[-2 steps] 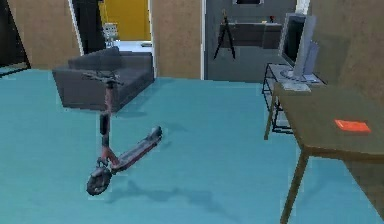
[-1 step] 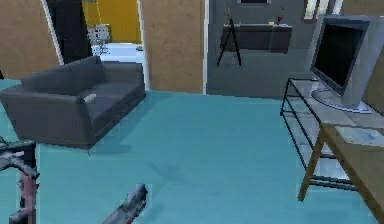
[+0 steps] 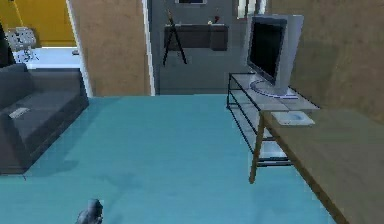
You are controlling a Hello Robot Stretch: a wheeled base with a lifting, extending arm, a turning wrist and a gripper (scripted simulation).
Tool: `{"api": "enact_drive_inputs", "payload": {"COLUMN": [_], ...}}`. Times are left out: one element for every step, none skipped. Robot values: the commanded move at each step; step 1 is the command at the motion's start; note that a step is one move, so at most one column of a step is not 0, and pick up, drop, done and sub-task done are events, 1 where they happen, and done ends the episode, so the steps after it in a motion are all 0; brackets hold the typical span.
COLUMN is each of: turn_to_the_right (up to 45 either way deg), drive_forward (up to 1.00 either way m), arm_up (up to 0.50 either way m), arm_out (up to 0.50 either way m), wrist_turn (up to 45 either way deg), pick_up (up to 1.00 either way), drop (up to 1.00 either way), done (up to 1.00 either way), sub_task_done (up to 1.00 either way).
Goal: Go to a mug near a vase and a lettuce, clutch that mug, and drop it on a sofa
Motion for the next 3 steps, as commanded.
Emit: {"api": "enact_drive_inputs", "payload": {"turn_to_the_right": [0.0, 3.0, 0.0], "drive_forward": [1.0, 0.0, 1.0], "arm_up": [0.0, 0.0, 0.0], "arm_out": [0.0, 0.0, 0.0], "wrist_turn": [0.0, 0.0, 0.0], "pick_up": [0.0, 0.0, 0.0], "drop": [0.0, 0.0, 0.0], "done": [0.0, 0.0, 0.0], "sub_task_done": [0.0, 0.0, 0.0]}}
